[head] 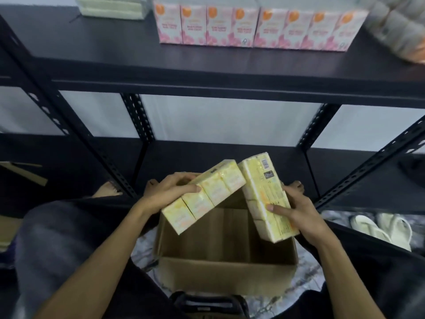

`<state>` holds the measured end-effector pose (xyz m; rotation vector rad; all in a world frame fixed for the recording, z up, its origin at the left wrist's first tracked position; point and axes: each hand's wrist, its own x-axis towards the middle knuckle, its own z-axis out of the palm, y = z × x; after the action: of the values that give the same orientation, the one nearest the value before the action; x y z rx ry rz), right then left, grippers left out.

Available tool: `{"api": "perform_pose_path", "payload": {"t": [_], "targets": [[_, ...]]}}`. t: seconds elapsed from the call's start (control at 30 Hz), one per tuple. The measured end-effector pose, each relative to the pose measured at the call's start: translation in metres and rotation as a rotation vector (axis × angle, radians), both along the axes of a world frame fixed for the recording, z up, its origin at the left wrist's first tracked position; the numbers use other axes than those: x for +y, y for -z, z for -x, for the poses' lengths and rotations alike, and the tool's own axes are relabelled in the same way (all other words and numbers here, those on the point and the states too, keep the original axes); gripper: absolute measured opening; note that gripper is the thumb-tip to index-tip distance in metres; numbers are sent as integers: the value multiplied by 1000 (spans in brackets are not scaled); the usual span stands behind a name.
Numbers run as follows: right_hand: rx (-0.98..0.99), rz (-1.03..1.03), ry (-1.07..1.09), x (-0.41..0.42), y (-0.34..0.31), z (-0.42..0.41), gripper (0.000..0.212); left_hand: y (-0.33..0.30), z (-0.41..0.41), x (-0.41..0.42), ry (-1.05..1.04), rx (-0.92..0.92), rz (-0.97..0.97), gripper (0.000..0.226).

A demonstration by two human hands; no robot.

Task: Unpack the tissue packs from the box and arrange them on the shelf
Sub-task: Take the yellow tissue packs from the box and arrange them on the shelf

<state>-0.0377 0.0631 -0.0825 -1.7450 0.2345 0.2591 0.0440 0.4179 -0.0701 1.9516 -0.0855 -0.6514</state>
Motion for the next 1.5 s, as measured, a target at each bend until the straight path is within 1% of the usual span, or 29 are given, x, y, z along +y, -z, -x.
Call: {"api": "perform_pose_path", "payload": {"t": [0.1, 0.17, 0.33, 0.4, 0.5, 0.53, 0.63, 0.7, 0.73, 0.8, 0.83, 0.9, 1.0, 1.07, 1.17, 1.23, 1.27, 1.3, 1.33, 1.37, 1.43, 1.47, 1.5], "targets": [[1, -63, 40, 14, 3, -1, 58, 14, 12, -7, -122, 130, 115, 48], [-5, -75, 67, 23, 4, -4, 59, 17, 17, -19, -167, 173, 205, 45], [-33, -120, 108, 39, 2, -10, 52, 13, 17, -37, -209, 270, 353, 72], [-54, -110, 92, 42, -4, -10, 48, 11, 16, -39, -229, 281, 414, 77], [-66, -109, 74, 45, -15, -11, 49, 0, 12, -37, -259, 205, 413, 87], [-75, -98, 65, 46, -20, -12, 51, -7, 9, -35, -254, 165, 400, 93], [-124, -37, 11, 49, -44, -16, 53, -39, 1, -31, -196, 20, 292, 123], [-163, -6, -33, 48, -71, -22, 52, -71, -2, -31, -169, -83, 240, 132], [-189, 19, -58, 46, -88, -26, 52, -90, -3, -30, -161, -142, 234, 129], [-266, 101, -115, 34, -128, -36, 53, -131, -6, -27, -175, -256, 246, 114], [-299, 157, -150, 25, -151, -41, 56, -151, -8, -23, -210, -281, 265, 107], [-322, 280, -230, 8, -199, -50, 56, -190, -11, -16, -254, -273, 304, 101], [-369, 516, -357, -16, -269, -62, 50, -229, -8, -6, -212, -226, 306, 93], [-395, 584, -392, -28, -307, -69, 52, -246, -5, 0, -247, -248, 323, 98], [-432, 633, -346, -47, -341, -84, 59, -266, -12, 5, -405, -298, 423, 108], [-516, 729, -284, -55, -348, -100, 63, -274, -26, 1, -526, -296, 525, 107], [-554, 785, -258, -56, -347, -111, 65, -277, -35, -3, -571, -300, 520, 103], [-582, 846, -240, -57, -343, -121, 66, -279, -44, -7, -597, -315, 445, 101], [-593, 912, -237, -58, -336, -131, 67, -281, -52, -11, -604, -348, 291, 99], [-594, 982, -247, -59, -326, -141, 68, -281, -60, -16, -599, -398, 82, 101], [-612, 1097, -271, -62, -299, -156, 70, -279, -70, -25, -600, -473, -358, 118], [-656, 1137, -263, -62, -288, -161, 70, -279, -72, -29, -596, -491, -511, 126], [-706, 1171, -241, -62, -280, -163, 68, -279, -73, -33, -589, -505, -605, 130]]}}
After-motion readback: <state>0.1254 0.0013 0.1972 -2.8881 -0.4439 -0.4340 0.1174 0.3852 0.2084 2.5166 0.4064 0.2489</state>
